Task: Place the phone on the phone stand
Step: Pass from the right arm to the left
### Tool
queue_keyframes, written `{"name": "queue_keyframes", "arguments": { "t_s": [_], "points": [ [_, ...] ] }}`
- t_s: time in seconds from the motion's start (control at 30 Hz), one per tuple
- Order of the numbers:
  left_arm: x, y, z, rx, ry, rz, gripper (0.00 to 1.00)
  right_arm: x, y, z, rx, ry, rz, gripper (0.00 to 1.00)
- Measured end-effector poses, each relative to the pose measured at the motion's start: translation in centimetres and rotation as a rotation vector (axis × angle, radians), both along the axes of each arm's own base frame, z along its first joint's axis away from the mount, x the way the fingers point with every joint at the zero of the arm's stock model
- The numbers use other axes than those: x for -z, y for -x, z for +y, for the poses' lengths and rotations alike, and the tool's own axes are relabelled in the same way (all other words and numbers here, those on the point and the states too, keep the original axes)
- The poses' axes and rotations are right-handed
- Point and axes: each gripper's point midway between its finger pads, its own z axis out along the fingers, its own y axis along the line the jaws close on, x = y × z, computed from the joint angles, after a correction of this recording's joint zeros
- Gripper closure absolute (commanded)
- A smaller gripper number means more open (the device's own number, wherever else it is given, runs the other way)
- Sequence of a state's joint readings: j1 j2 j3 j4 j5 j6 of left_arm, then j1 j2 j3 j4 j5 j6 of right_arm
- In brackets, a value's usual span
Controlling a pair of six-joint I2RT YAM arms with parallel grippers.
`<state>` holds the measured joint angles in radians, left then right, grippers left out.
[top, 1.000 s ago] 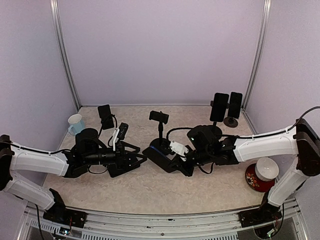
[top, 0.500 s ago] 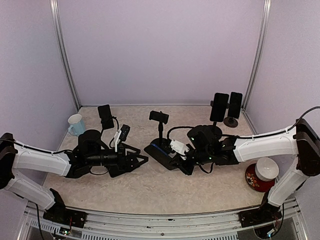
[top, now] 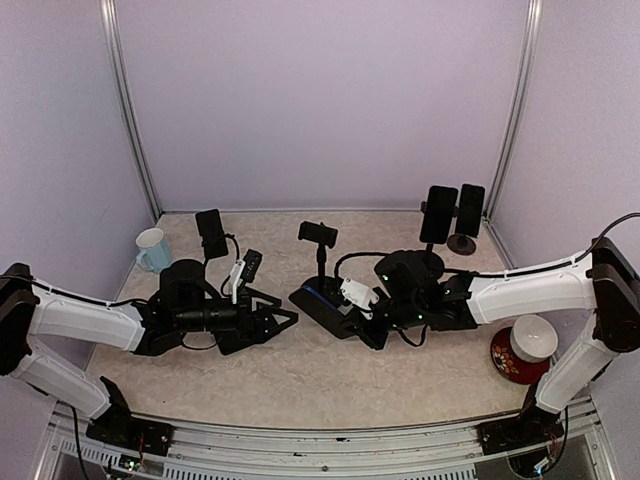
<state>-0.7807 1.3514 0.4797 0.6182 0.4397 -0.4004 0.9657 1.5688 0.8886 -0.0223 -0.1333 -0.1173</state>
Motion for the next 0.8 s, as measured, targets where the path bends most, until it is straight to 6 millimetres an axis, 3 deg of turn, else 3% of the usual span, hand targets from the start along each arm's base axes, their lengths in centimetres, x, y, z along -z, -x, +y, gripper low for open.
{"name": "queue_keyframes", "arguments": {
  "t_s": [0.8],
  "points": [
    [1.3, -0.2, -0.1, -0.007, -0.022, 0.036, 0.01, 0.0, -0.3, -0.1, 0.017, 0.001, -0.014, 1.00]
  ]
}}
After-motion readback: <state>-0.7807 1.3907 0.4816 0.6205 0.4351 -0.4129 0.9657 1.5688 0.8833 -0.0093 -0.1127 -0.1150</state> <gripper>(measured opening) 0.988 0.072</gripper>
